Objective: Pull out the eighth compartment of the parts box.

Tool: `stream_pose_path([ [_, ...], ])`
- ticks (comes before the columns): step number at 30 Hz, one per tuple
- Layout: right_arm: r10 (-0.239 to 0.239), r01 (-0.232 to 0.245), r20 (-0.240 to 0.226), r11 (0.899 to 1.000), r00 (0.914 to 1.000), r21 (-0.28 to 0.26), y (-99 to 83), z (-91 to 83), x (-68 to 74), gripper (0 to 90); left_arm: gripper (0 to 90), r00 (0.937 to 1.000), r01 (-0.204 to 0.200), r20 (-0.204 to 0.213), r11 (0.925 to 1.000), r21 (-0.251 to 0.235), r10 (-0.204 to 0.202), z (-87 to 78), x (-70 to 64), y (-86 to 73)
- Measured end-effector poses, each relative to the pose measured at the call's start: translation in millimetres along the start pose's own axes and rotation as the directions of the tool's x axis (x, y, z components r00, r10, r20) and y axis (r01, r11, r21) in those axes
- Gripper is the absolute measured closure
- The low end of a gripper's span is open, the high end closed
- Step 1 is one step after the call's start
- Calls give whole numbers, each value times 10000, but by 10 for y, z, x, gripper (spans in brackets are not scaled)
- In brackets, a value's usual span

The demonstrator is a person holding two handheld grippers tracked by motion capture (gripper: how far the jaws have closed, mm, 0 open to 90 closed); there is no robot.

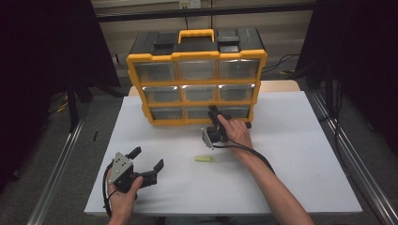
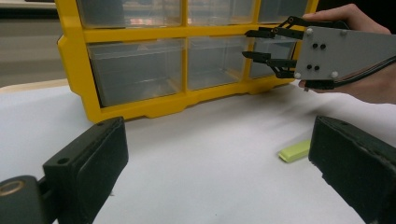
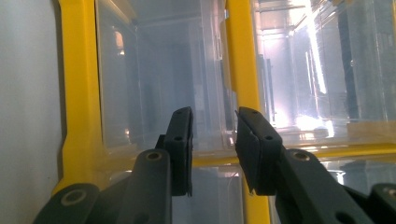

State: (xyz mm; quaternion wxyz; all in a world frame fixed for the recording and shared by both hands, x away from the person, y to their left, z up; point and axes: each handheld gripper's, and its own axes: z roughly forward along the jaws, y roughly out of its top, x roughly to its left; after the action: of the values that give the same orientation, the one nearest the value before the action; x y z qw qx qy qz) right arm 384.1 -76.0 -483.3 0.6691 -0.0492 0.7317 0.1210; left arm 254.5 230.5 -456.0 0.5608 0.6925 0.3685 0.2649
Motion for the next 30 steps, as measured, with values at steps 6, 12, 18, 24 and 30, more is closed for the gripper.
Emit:
stream_pose_path([
  [6, 107, -111, 228, 9998, 9997, 186, 17, 3, 28, 722, 49, 10000, -45, -59, 10000, 16, 45, -7, 6, 1],
  [12, -108, 101, 351, 9997, 9993, 214, 18, 3, 18, 771, 49, 10000, -39, -68, 10000, 1, 39, -5, 2, 1],
  [18, -68, 62, 304, 9998, 9995, 196, 17, 4, 12, 776, 49, 10000, -41, -66, 10000, -10, 41, -8, 6, 2],
  [24, -25, 15, 380, 9996, 9993, 268, 34, 7, 16, 782, 49, 10000, -5, -80, 10000, -12, 5, -7, 7, 0],
  [30, 61, -79, 405, 9990, 9992, 430, 50, 5, 16, 786, 49, 10000, -28, -56, 10000, 14, 28, -7, 8, 0],
])
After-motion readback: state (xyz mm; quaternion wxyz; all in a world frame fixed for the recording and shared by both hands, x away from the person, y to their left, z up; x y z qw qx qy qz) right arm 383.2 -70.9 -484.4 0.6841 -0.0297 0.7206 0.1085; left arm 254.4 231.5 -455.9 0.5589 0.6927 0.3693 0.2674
